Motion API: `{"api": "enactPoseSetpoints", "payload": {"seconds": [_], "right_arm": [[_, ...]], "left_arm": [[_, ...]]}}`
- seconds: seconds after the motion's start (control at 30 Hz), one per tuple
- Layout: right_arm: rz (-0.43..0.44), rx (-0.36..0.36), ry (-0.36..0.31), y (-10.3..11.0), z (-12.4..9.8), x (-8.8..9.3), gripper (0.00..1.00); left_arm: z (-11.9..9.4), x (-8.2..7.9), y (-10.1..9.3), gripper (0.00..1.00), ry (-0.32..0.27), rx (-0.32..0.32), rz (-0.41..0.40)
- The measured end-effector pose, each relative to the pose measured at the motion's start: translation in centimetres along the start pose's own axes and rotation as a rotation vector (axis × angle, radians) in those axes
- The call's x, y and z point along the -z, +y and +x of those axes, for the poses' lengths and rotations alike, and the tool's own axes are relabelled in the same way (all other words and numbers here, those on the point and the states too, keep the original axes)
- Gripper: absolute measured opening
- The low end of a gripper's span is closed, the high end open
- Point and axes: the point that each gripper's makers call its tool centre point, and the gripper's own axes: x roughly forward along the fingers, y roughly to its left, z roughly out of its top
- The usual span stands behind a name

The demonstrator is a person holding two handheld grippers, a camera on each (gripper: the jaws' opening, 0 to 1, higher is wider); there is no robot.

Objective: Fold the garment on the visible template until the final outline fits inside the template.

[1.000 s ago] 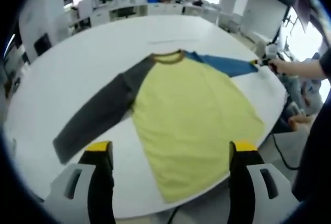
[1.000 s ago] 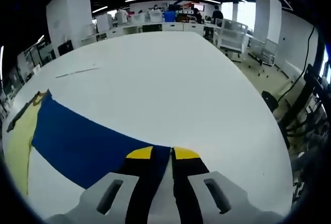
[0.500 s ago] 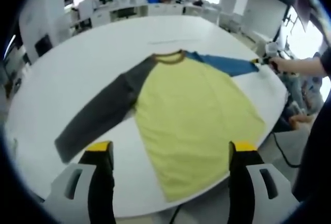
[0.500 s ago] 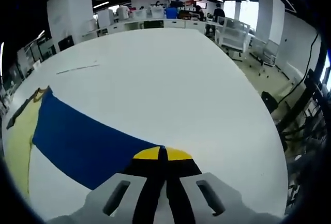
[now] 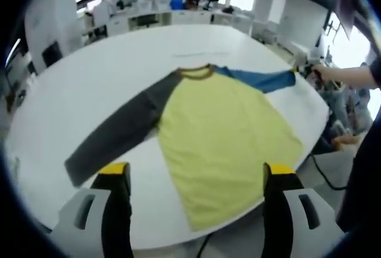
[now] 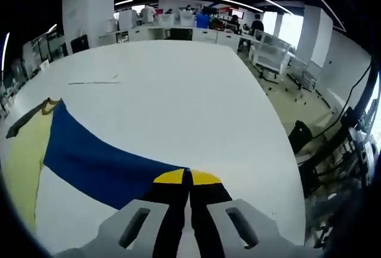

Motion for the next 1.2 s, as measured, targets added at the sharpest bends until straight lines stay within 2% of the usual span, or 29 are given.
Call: {"api": "enactPoseSetpoints", "payload": {"seconds": [0.17,0.23,0.37,0.53,0.63,0.83,0.9,1.03,1.2], "right_arm": [[-0.040,0.011,-0.015,0.4,-1.5,-1.5,0.02],[-0.056,0.008,-0.043,0.8,-2.3,-2.5,0.02],[-0.074,-0.009,-0.091,2.0,-3.8,-4.7,0.02],[-0.125,-0.041,-0.105,3.7,-5.6,-6.4,0.02],[-0.124,-0.050,-0.128,4.6,-6.7,-7.7,0.01],[-0.146,-0.083,-0.164,7.1,-8.6,-10.1,0.01],[-0.161,-0.110,-0.193,8.7,-9.6,-11.7,0.01],[-0.095,-0.173,-0.251,11.3,-11.5,-14.6,0.01],[-0.103,-0.215,-0.293,14.4,-13.6,-17.2,0.01]], "left_arm": [[-0.5,0.0,-0.2,0.87,-0.026,0.011,0.001],[-0.7,0.2,-0.1,0.87,-0.034,0.014,-0.002],[-1.3,0.6,-0.1,0.87,-0.049,0.020,-0.008],[-1.7,1.2,0.0,0.86,-0.058,0.030,-0.012],[-1.7,1.2,-0.3,0.86,-0.062,0.040,-0.007],[-1.8,0.7,-0.8,0.86,-0.089,0.066,0.012],[-1.9,0.6,-1.1,0.86,-0.097,0.076,0.021],[-2.2,1.0,-1.5,0.86,-0.097,0.088,0.041],[-3.0,1.6,-1.0,0.86,-0.110,0.091,0.041]]}}
